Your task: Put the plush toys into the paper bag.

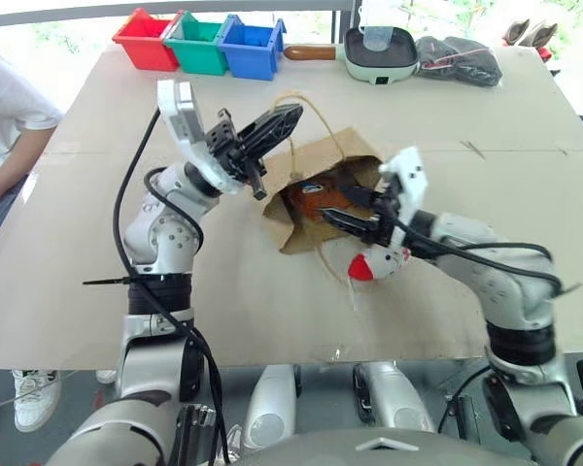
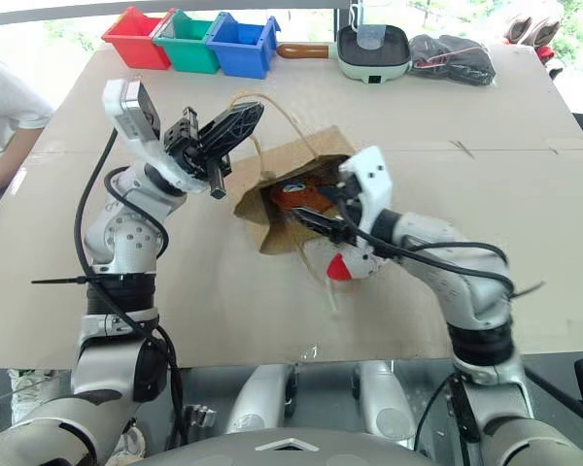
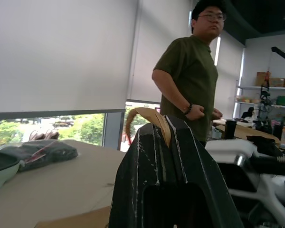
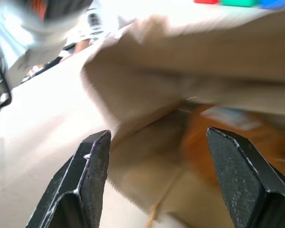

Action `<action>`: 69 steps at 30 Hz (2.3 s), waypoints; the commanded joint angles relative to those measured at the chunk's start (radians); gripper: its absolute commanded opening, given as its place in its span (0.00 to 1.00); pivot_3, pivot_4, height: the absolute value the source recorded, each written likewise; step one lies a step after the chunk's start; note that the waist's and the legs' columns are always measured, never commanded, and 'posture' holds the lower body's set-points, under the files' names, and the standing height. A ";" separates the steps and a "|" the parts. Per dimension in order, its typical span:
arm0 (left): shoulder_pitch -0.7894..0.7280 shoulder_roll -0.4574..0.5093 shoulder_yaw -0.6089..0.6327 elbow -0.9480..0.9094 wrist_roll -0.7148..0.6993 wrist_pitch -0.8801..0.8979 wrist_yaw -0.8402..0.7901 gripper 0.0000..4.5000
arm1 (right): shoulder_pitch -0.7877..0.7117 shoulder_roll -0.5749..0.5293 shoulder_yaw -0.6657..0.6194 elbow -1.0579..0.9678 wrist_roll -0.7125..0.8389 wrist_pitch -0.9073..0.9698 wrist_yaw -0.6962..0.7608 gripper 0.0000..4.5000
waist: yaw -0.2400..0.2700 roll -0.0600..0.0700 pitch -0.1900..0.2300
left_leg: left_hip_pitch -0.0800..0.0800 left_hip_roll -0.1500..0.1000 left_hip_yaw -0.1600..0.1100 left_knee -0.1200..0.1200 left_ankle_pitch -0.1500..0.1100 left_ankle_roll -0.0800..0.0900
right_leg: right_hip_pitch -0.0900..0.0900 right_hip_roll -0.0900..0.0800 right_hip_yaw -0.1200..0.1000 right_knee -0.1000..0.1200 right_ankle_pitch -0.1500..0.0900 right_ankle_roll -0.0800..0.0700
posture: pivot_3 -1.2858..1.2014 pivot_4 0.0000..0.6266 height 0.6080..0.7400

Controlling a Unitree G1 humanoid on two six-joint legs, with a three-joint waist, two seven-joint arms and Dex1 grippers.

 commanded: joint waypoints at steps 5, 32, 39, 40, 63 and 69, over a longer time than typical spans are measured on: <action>0.027 -0.005 0.030 -0.107 -0.007 0.005 0.081 0.00 | 0.104 -0.240 -0.114 -0.288 0.115 0.140 0.019 0.67 | -0.004 0.000 0.000 | 0.001 0.000 0.000 0.000 0.000 0.000 | 0.000 0.000 0.000 0.001 0.000 0.000 | 0.52 0.24 1.00; 0.062 -0.060 0.025 -0.206 -0.033 0.074 0.249 0.00 | 0.159 -0.358 0.077 -0.080 -0.278 -0.233 0.112 0.00 | -0.004 -0.002 -0.001 | 0.002 0.000 0.001 0.002 0.000 0.000 | 0.001 0.001 0.002 0.001 0.000 0.000 | 0.52 0.24 1.00; 0.054 -0.080 0.010 -0.239 -0.064 0.110 0.272 0.00 | 0.012 -0.295 0.136 -0.074 -0.266 -0.190 0.134 0.00 | -0.008 -0.002 -0.001 | 0.002 0.000 0.001 0.002 0.000 0.000 | 0.001 0.001 0.002 0.001 0.000 0.000 | 0.52 0.24 1.00; 0.053 -0.084 0.010 -0.247 -0.071 0.116 0.274 0.00 | -0.012 -0.278 0.152 -0.053 -0.273 -0.195 0.135 0.00 | -0.007 -0.002 -0.001 | 0.002 0.000 0.001 0.002 0.000 0.000 | 0.001 0.001 0.001 0.001 0.000 0.000 | 0.52 0.24 1.00; 0.182 -0.052 0.017 -0.374 -0.116 0.163 0.297 0.00 | -0.440 -0.054 0.486 0.709 -0.719 -0.784 0.335 0.00 | -0.006 -0.001 -0.001 | 0.002 0.000 0.001 0.003 0.000 0.000 | 0.001 0.000 0.001 0.002 0.000 0.000 | 0.52 0.24 1.00; 0.164 -0.022 0.041 -0.345 -0.094 0.130 0.299 0.00 | -0.381 -0.095 0.428 0.625 -0.722 -0.709 0.365 0.00 | -0.004 -0.001 -0.001 | 0.002 0.000 0.001 0.003 0.000 0.000 | 0.001 0.000 0.001 0.002 0.000 0.000 | 0.52 0.24 1.00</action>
